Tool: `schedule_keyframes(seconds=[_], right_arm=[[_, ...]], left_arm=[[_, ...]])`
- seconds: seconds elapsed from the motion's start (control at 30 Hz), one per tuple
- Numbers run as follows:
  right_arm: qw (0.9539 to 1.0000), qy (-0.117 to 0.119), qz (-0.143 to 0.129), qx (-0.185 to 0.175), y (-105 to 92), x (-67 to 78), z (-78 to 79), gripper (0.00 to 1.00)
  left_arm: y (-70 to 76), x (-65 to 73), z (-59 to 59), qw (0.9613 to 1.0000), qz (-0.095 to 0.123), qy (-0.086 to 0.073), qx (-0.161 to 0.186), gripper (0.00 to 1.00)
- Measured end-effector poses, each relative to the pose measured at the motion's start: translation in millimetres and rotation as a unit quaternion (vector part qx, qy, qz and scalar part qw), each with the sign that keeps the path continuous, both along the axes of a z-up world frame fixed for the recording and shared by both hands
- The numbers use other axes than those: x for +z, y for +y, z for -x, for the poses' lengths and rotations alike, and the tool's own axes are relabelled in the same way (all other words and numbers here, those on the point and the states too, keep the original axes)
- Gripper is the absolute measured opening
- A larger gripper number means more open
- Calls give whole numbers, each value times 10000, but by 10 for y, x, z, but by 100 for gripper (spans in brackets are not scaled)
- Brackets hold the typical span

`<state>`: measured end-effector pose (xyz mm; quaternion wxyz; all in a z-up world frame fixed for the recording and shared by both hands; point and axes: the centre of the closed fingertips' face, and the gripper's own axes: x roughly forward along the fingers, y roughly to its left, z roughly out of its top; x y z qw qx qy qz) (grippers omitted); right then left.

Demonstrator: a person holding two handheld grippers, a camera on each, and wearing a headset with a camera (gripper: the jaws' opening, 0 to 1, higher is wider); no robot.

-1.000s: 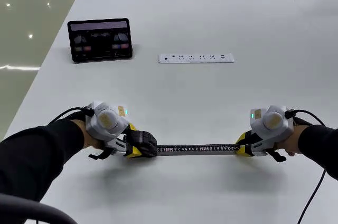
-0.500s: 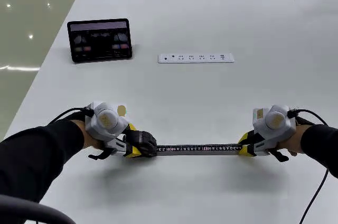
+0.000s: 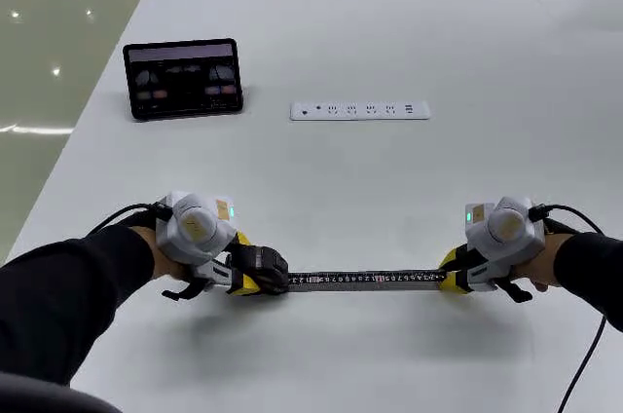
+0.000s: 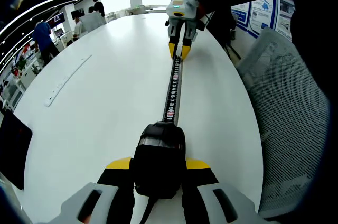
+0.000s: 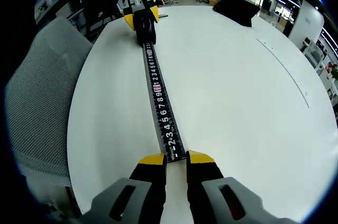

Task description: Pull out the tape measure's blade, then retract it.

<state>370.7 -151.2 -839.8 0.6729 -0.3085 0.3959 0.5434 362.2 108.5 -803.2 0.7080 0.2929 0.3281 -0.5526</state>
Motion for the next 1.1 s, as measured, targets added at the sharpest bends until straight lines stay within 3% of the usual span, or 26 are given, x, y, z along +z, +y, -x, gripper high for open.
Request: schedule_keyframes(seconds=[0.57, 0.7, 0.77, 0.83, 0.9, 0.97, 1.0, 1.03, 1.1], right_arm=[[9998, 88, 88, -147, 30, 8, -5, 12], [9992, 142, -22, -370, 30, 13, -6, 12], [9989, 111, -32, -462, 21, 13, -8, 13], [9986, 74, -50, -522, 16, 18, 8, 16], [9968, 17, -250, -758, 31, 54, 7, 20], [9934, -32, -418, -1066, 11, 85, -1, 24], [9921, -72, -475, -1156, 1, 92, -5, 26], [9908, -135, -553, -1224, -17, 113, 8, 27], [9883, -209, -655, -1361, -46, 142, 42, 29]], left_arm=[[-22, 15, -17, 9998, 111, 10, 171, 32], [-8, 34, -14, 9990, 265, 61, 363, 33], [37, 43, -29, 9969, 365, 222, 668, 33], [108, 39, -64, 9949, 372, 206, 909, 38], [250, 5, -121, 9896, 313, 187, 1392, 45], [335, 26, -145, 9785, 605, 310, 1948, 52], [372, 49, -162, 9726, 764, 314, 2171, 55], [424, 89, -174, 9636, 1022, 335, 2448, 60], [568, 125, -182, 9501, 1198, 288, 2867, 66]])
